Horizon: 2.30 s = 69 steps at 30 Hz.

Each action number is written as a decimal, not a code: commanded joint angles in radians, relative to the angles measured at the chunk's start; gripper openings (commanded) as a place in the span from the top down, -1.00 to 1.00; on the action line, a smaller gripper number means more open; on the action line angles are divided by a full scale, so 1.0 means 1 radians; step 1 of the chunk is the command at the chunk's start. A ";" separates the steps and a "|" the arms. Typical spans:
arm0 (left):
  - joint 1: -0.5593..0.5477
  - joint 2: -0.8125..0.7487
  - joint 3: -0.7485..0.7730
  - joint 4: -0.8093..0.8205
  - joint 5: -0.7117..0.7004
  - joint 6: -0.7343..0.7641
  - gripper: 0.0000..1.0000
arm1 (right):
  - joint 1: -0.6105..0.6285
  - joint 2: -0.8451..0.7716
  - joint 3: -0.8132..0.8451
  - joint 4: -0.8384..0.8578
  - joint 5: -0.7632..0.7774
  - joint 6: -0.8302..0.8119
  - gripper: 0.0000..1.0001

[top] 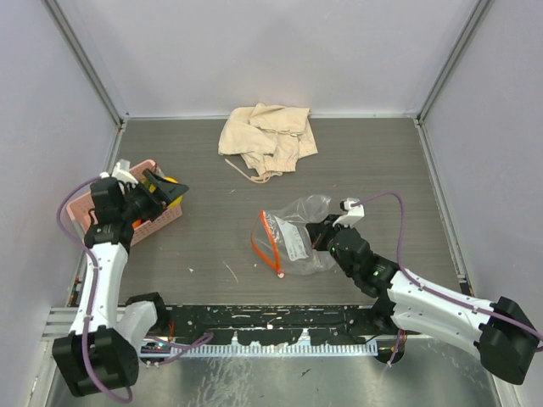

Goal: Open the zip-top bag and remove the fake food
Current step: Place the fake fruit in the bin.

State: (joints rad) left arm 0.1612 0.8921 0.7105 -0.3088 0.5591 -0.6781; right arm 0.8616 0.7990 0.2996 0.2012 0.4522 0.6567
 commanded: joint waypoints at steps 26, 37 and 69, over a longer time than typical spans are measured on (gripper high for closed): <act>0.284 0.432 0.425 -0.417 -0.920 -0.205 -0.13 | -0.009 0.115 0.013 0.106 -0.078 0.011 0.99; 0.339 0.541 0.470 -0.460 -0.879 -0.227 -1.00 | -0.009 0.150 0.023 0.112 -0.092 0.014 0.99; -0.003 0.117 0.179 -0.081 -0.194 0.044 -0.96 | -0.010 0.082 -0.024 0.161 -0.116 0.047 0.98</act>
State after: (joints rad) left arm 0.2768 1.0348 0.9245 -0.5163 0.1707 -0.7280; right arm 0.8551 0.9031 0.2844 0.2996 0.3279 0.6811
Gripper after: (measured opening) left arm 0.981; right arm 0.029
